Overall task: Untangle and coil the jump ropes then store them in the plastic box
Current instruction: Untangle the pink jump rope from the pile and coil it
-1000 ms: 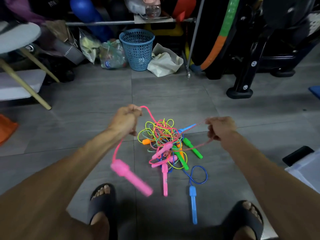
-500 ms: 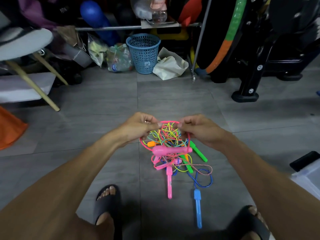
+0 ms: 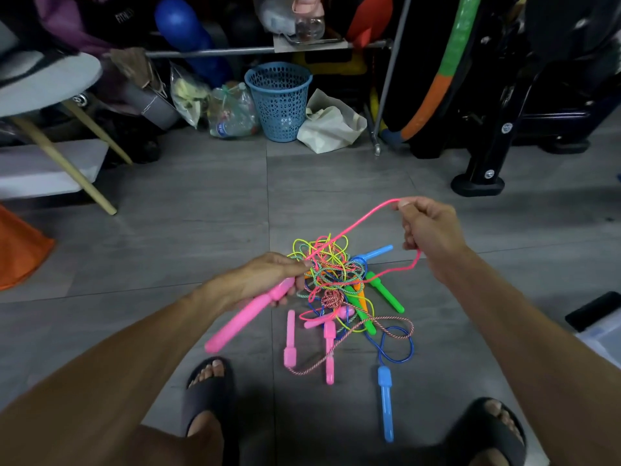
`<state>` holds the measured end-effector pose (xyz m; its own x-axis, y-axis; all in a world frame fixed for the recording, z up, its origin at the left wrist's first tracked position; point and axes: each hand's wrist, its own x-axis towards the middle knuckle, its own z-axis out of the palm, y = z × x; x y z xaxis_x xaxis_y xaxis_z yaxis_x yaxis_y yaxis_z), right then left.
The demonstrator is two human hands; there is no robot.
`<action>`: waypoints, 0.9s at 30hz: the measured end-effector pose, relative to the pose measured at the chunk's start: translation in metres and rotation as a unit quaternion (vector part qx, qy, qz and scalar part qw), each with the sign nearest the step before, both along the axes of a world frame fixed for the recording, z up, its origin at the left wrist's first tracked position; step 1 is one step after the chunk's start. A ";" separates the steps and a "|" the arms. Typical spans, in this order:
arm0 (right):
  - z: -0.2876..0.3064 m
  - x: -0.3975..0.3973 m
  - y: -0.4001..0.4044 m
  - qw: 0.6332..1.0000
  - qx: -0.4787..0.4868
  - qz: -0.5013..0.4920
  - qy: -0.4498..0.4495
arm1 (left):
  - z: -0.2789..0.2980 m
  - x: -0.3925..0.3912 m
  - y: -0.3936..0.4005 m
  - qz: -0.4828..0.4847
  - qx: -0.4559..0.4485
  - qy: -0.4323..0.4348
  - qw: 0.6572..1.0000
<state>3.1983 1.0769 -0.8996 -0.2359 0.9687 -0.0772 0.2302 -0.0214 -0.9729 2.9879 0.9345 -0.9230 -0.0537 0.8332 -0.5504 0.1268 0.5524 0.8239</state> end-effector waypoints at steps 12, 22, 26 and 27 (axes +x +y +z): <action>-0.026 0.009 -0.010 0.986 -0.065 0.145 -0.060 | 0.040 -0.029 0.015 0.285 0.137 -0.403 0.859; 0.012 -0.049 -0.061 0.924 0.073 0.346 -0.147 | 0.030 0.000 0.030 0.189 0.107 -0.248 0.944; 0.034 -0.043 -0.065 0.929 0.002 0.366 -0.051 | 0.022 0.002 0.027 0.152 0.071 -0.144 0.975; 0.036 -0.039 -0.063 0.931 -0.001 0.361 -0.043 | 0.020 0.001 0.026 0.122 0.063 -0.133 0.982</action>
<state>3.1592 1.0141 -0.8635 -0.8194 0.5590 -0.1269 0.2621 0.1686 -0.9502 2.9887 0.9603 -0.9027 -0.1273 0.8756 -0.4660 -0.2255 0.4319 0.8733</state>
